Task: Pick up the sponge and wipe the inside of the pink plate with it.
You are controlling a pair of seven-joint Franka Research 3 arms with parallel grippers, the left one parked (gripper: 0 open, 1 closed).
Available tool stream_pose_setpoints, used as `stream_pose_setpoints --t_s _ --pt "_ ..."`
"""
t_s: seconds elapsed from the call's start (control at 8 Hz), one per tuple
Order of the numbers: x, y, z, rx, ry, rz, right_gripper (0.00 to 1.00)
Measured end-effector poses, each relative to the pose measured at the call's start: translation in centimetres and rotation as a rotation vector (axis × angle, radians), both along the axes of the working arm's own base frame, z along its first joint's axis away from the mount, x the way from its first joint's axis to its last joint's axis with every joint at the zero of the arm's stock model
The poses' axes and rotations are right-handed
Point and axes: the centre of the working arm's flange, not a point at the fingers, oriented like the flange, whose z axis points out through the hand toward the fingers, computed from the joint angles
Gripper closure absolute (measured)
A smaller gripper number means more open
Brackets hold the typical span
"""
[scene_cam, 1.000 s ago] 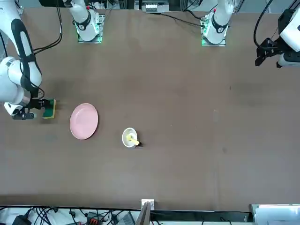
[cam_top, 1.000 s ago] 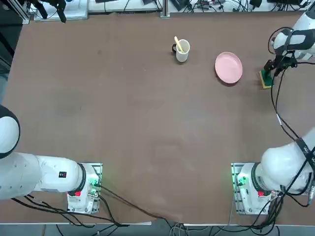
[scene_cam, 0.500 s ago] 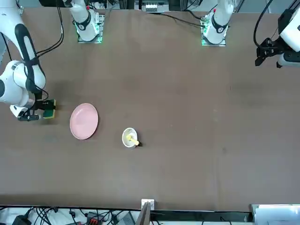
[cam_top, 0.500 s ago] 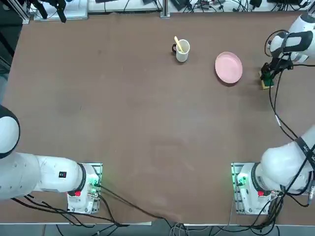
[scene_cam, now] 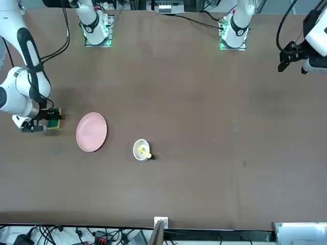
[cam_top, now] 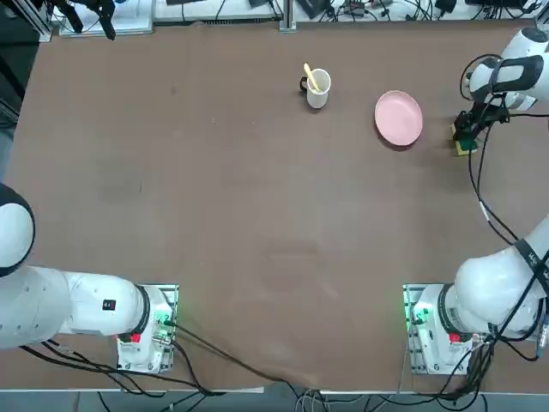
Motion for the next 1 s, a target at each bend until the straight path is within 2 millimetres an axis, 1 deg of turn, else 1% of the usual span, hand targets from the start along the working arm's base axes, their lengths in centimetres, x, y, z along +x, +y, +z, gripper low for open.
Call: stream_pose_setpoints --t_s 0.12,0.25,0.38,0.62,0.75,0.88,1.0 --pt "0.0 0.0 0.0 0.000 0.000 -0.001 0.28" --pt "0.0 -0.1 -0.1 0.000 -0.001 -0.002 0.40" --pt "0.0 -0.2 -0.1 -0.001 -0.002 -0.003 0.46" --pt "0.1 -0.3 0.0 -0.002 -0.004 -0.005 0.60" --pt "0.2 -0.4 0.2 -0.004 -0.009 -0.005 0.64" --pt "0.6 -0.4 0.7 -0.007 -0.019 -0.004 0.64" --pt "1.1 -0.3 1.9 -0.008 -0.023 0.000 0.66"
